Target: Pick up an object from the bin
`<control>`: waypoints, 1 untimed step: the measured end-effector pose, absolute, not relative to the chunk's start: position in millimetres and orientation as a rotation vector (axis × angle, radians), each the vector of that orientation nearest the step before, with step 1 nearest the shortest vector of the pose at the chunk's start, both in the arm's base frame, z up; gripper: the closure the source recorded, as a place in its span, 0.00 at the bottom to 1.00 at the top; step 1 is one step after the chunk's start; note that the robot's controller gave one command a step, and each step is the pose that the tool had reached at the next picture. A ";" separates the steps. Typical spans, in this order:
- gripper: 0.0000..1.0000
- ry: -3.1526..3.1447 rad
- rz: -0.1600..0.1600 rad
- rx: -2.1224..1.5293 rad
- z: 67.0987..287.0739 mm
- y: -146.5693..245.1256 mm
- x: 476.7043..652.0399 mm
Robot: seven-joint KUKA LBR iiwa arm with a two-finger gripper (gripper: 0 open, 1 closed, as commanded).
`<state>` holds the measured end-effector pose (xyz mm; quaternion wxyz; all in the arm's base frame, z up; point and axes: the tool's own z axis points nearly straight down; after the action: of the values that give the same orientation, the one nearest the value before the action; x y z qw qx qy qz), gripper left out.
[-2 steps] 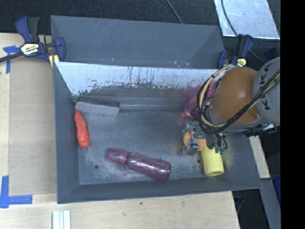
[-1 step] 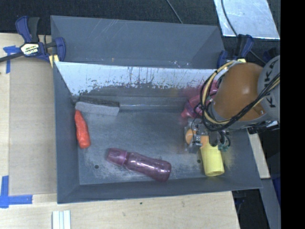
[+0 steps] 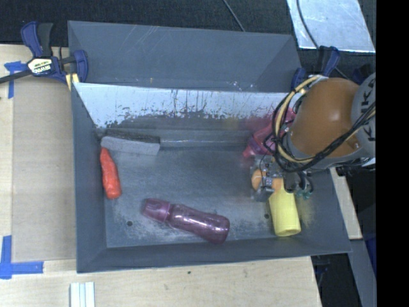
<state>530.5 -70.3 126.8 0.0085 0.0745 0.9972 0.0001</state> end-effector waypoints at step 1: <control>1.00 3.115 0.001 0.233 149.4 -70.5 530.4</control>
Offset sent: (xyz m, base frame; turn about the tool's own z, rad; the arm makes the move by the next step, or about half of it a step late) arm -0.0003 0.0000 0.0471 0.0001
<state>530.4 -70.5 149.4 0.0088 0.0745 0.9972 0.0002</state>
